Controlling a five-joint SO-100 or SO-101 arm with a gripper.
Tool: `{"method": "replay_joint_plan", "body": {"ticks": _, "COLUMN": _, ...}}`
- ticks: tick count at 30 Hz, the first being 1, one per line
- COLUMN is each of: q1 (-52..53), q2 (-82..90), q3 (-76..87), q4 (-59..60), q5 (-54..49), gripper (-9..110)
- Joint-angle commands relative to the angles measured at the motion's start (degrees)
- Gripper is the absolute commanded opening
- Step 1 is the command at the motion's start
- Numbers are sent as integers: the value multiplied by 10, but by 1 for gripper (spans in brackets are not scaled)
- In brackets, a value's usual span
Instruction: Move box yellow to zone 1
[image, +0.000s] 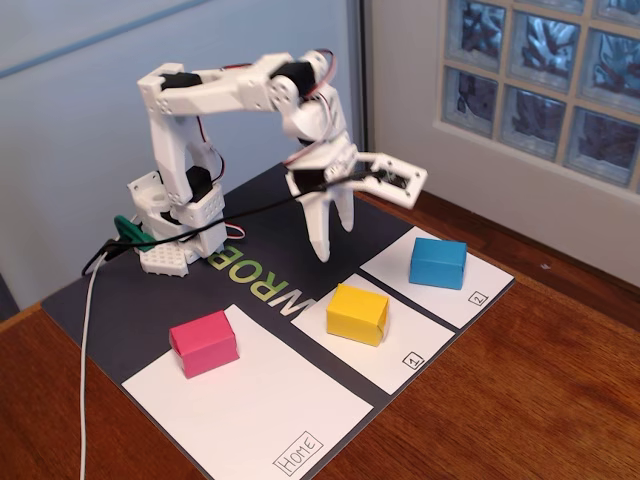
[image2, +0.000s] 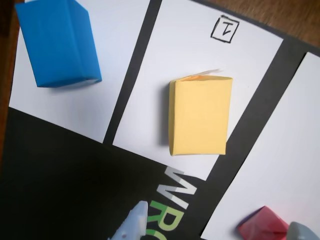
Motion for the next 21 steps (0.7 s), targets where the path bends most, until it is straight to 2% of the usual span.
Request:
{"method": "replay_joint_plan", "body": {"ticks": 1, "q1": 31, "q2": 113, "q3": 47, "q4": 40, "q5": -16, "gripper": 22}}
{"method": "replay_joint_plan", "body": {"ticks": 8, "q1": 94, "q2": 243, "q3": 170, "q4": 76, "q5": -37, "gripper": 0}}
{"method": "replay_joint_plan", "body": {"ticks": 15, "q1": 159, "q2": 383, "q3": 320, "q4": 84, "q5": -65, "gripper": 0}}
{"method": "replay_joint_plan", "body": {"ticks": 21, "q1": 185, "q2": 416, "q3": 342, "q4": 107, "q5": -60, "gripper": 0}}
